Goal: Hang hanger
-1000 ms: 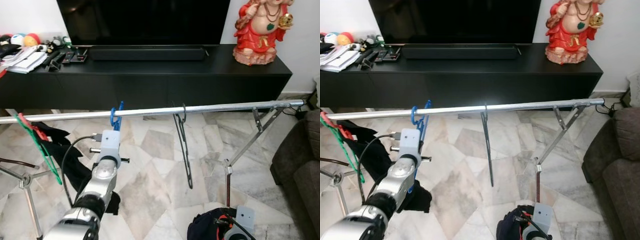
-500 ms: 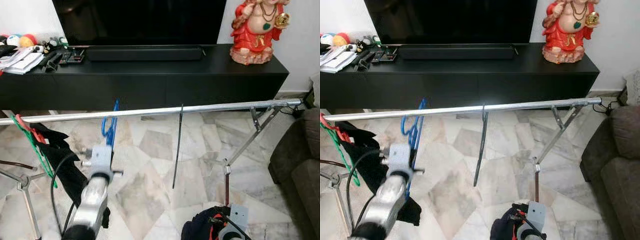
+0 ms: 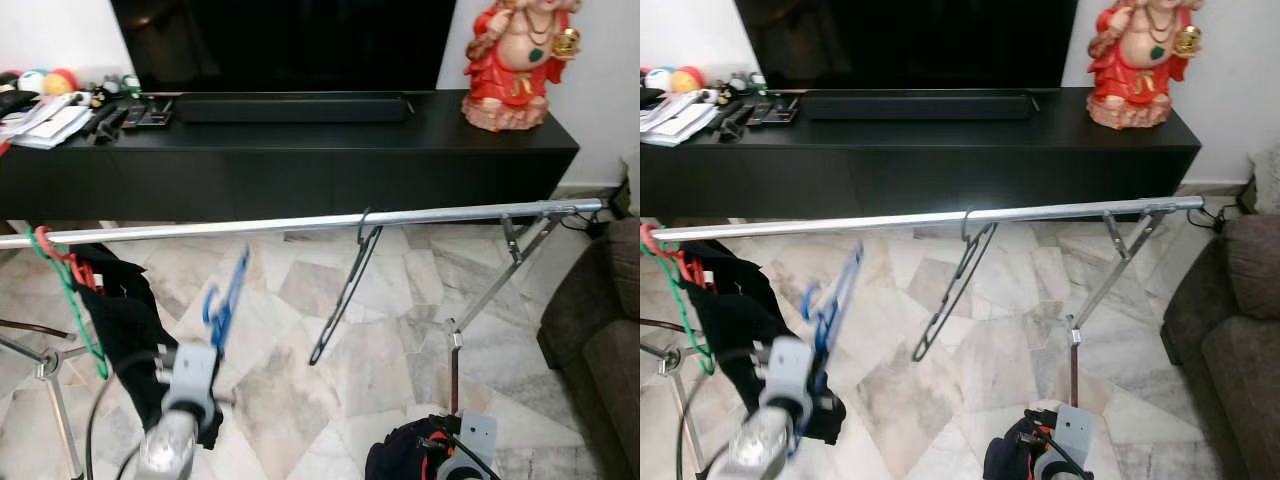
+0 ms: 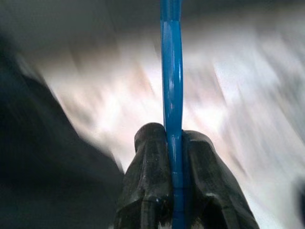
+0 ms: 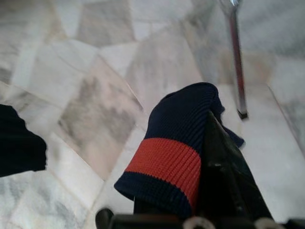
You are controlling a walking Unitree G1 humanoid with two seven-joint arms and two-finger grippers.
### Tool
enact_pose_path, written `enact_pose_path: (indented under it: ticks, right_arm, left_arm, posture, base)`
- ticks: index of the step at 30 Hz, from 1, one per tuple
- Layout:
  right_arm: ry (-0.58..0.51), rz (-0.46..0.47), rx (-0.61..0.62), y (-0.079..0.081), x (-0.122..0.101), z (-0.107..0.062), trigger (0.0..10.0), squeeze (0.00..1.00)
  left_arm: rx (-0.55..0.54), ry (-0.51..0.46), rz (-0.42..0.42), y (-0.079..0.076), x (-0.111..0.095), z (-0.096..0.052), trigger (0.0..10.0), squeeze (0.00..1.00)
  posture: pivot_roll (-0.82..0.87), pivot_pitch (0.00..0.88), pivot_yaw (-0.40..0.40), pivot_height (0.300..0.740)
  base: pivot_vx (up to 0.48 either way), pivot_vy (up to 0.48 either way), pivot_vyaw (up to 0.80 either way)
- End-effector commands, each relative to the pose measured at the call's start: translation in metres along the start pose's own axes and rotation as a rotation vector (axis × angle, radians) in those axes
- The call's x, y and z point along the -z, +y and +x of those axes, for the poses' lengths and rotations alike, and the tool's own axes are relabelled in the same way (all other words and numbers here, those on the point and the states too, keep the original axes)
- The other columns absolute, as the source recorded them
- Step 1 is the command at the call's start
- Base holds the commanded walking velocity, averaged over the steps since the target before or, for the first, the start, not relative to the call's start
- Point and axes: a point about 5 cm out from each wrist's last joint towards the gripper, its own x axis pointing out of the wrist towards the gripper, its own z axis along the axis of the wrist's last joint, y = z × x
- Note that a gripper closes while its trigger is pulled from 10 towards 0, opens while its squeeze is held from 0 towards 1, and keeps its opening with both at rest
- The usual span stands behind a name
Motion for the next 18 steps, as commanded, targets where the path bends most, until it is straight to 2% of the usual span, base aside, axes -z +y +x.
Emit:
enact_pose_path:
  ticks: [1, 2, 3, 4, 7, 8, 9, 10, 11, 12, 16, 18]
  right_arm:
    - [0.04, 0.03, 0.028, -0.003, 0.009, -0.003, 10.0, 0.0]
    - [0.082, 0.049, 0.063, -0.011, 0.017, -0.006, 10.0, 0.0]
    - [0.082, 0.049, 0.063, -0.011, 0.017, -0.006, 10.0, 0.0]
    - [0.125, 0.054, 0.083, -0.02, 0.025, -0.011, 10.0, 0.0]
    - [0.185, 0.035, 0.119, -0.038, 0.037, -0.02, 10.0, 0.0]
    - [0.218, 0.022, 0.14, -0.047, 0.045, -0.026, 10.0, 0.0]
    - [0.227, 0.02, 0.15, -0.049, 0.048, -0.028, 10.0, 0.0]
    - [0.227, 0.02, 0.15, -0.049, 0.048, -0.028, 10.0, 0.0]
    - [0.233, 0.025, 0.165, -0.053, 0.05, -0.03, 10.0, 0.0]
    - [0.234, 0.028, 0.168, -0.054, 0.051, -0.031, 10.0, 0.0]
    - [0.224, 0.035, 0.163, -0.054, 0.053, -0.033, 10.0, 0.0]
    - [0.228, 0.03, 0.157, -0.053, 0.053, -0.033, 10.0, 0.0]
  left_arm:
    - [-0.013, 0.088, -0.049, 0.005, 0.017, -0.005, 10.0, 0.0]
    - [0.001, 0.193, -0.077, 0.004, 0.032, -0.005, 10.0, 0.0]
    - [0.001, 0.193, -0.077, 0.004, 0.032, -0.005, 10.0, 0.0]
    - [0.06, 0.283, -0.019, -0.002, 0.045, -0.009, 10.0, 0.0]
    - [0.113, 0.415, 0.085, -0.006, 0.067, -0.021, 10.0, 0.0]
    - [0.106, 0.512, 0.062, -0.005, 0.082, -0.032, 10.0, 0.0]
    - [0.085, 0.545, 0.04, -0.003, 0.088, -0.036, 10.0, 0.0]
    - [0.085, 0.545, 0.04, -0.003, 0.088, -0.036, 10.0, 0.0]
    - [0.072, 0.602, 0.064, 0.001, 0.098, -0.044, 10.0, 0.0]
    - [0.071, 0.615, 0.076, 0.002, 0.1, -0.047, 10.0, 0.0]
    - [0.021, 0.607, -0.011, 0.005, 0.102, -0.05, 10.0, 0.0]
    - [0.006, 0.604, -0.009, 0.006, 0.102, -0.049, 10.0, 0.0]
  posture:
    - [-0.06, 0.112, 0.035, 0.74]
    - [-0.05, 0.108, 0.033, 0.74]
    - [-0.05, 0.108, 0.033, 0.74]
    - [-0.06, 0.106, 0.027, 0.74]
    - [-0.05, 0.096, 0.021, 0.74]
    - [-0.06, 0.095, 0.026, 0.74]
    - [-0.06, 0.094, 0.026, 0.74]
    - [-0.06, 0.094, 0.026, 0.74]
    - [-0.08, 0.092, 0.029, 0.74]
    - [-0.09, 0.092, 0.035, 0.74]
    - [-0.09, 0.087, 0.034, 0.74]
    - [-0.09, 0.082, 0.031, 0.74]
  base:
    - [0.0, 0.0, 0.0]
    - [0.0, 0.0, 0.0]
    - [0.0, 0.0, 0.0]
    - [0.0, 0.0, 0.0]
    - [0.0, 0.0, 0.0]
    - [0.0, 0.0, 0.0]
    - [0.0, 0.0, 0.0]
    - [0.0, 0.0, 0.0]
    - [0.0, 0.0, 0.0]
    - [0.0, 0.0, 0.0]
    - [0.0, 0.0, 0.0]
    - [0.0, 0.0, 0.0]
